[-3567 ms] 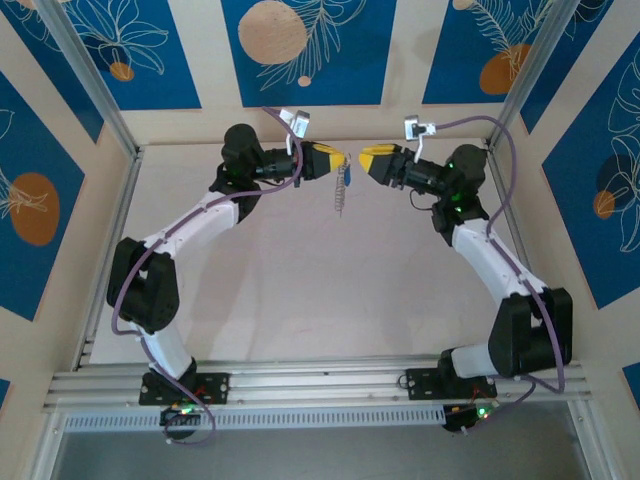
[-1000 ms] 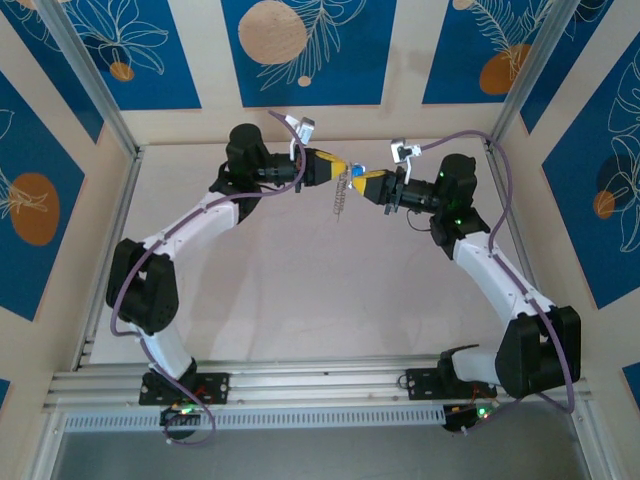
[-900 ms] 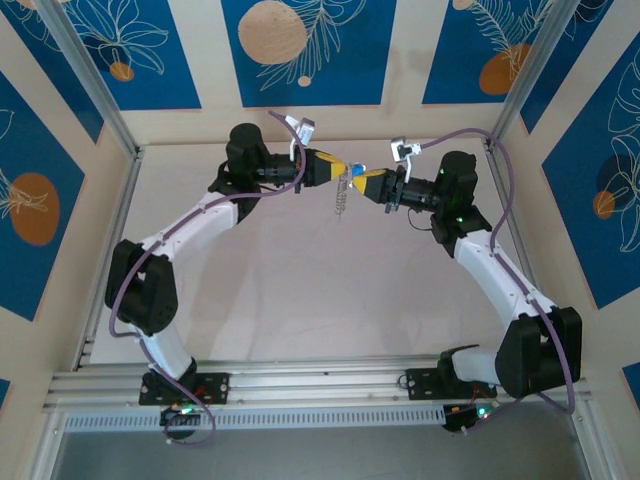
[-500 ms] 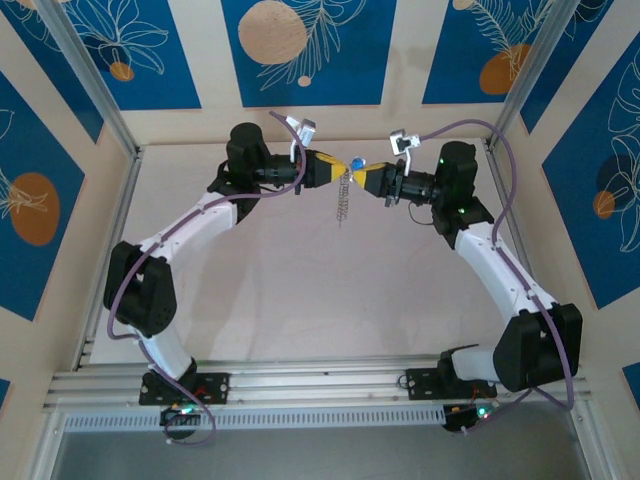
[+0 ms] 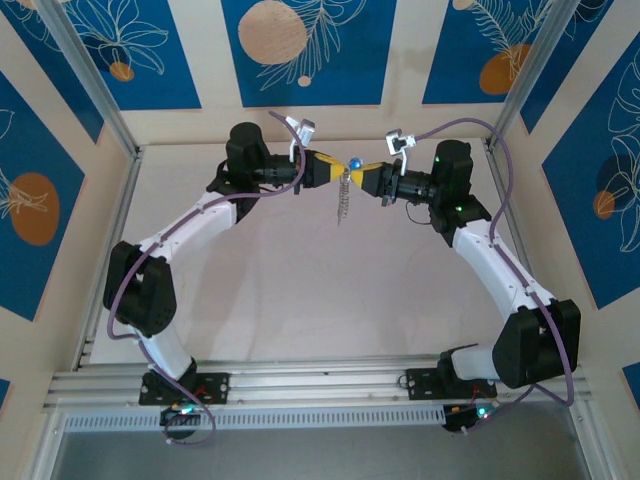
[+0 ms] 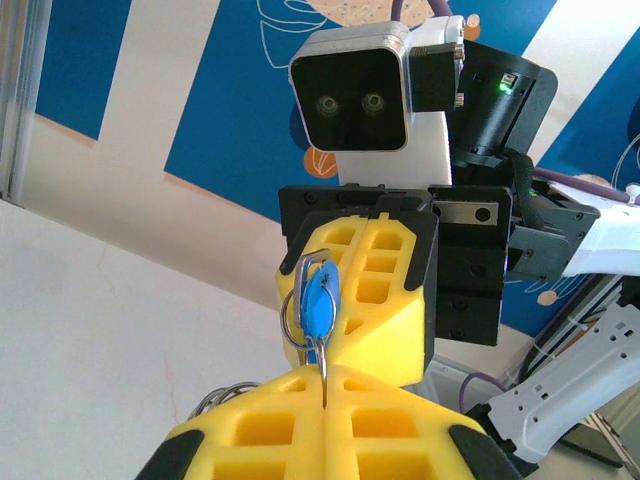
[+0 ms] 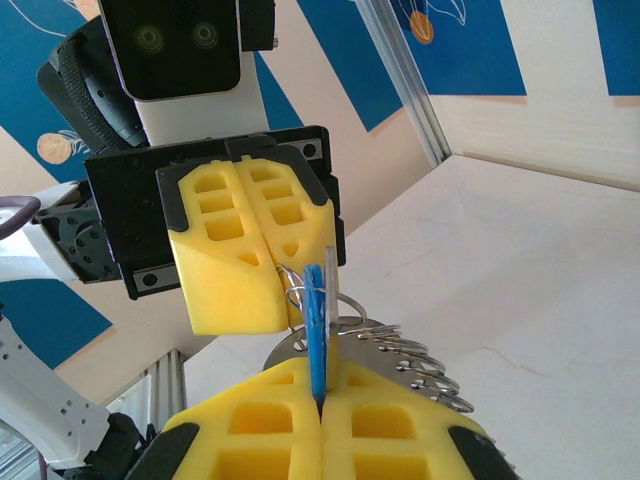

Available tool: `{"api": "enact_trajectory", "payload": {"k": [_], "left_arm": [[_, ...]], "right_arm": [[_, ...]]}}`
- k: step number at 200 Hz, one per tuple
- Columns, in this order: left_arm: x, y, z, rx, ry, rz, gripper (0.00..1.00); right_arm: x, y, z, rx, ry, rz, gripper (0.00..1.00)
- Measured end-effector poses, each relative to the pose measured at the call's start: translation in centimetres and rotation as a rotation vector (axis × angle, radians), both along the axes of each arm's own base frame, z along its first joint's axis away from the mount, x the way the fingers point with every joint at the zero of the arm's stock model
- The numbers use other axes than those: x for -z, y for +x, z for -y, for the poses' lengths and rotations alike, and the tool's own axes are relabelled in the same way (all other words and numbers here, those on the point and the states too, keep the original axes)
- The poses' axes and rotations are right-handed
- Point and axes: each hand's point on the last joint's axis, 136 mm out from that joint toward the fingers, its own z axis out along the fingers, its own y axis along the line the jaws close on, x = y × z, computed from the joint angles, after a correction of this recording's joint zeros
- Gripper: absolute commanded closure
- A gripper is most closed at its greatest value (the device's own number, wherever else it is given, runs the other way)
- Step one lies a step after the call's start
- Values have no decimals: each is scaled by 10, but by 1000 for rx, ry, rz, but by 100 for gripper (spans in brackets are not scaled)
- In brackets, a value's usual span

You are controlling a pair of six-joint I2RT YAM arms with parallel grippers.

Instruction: Put the keys on the keyring

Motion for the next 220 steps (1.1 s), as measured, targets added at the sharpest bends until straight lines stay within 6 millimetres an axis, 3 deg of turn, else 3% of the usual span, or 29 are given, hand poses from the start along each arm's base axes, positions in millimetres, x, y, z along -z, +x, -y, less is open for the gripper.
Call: {"api": "enact_trajectory", "payload": {"k": [110, 220], "left_arm": [[0, -1, 1, 0, 0, -1, 100], [0, -1, 1, 0, 1, -1, 100]], "right_arm": [[22, -4, -2, -11, -5, -52, 100], [20, -4, -2, -9, -9, -55, 100]]}}
